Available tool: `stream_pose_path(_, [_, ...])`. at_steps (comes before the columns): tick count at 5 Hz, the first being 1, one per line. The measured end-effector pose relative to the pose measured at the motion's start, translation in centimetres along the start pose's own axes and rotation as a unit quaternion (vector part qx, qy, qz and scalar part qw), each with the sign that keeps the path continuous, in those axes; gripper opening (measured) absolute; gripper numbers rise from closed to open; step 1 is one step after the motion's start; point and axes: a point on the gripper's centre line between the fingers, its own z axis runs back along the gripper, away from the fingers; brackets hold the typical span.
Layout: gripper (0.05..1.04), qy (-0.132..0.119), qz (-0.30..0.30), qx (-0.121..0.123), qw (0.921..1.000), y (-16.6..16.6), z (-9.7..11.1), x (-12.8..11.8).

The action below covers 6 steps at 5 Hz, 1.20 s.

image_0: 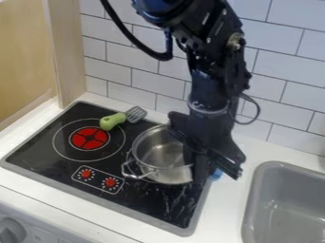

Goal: Moved the silver pot to the right burner

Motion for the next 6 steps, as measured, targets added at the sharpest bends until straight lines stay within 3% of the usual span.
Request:
stream_pose_path(1, [0.064, 0.005, -0.003, 0.003, 1.0000, 0.0, -0.5, -0.1])
stream_pose_path(2, [0.064, 0.025, -0.008, 0.003, 0.9997, -0.3, -1.8, -0.4])
stream_pose_path(4, [0.076, 0.030, -0.009, -0.001, 0.9995, -0.6, -2.7, -0.4])
stream_pose_path(5, [0.155, 0.029, -0.010, 0.001, 0.9995, -0.5, -2.8, -0.4])
stream_pose_path(6, [0.370, 0.032, 0.000, 0.005, 0.9995, -0.4, -2.8, -0.5])
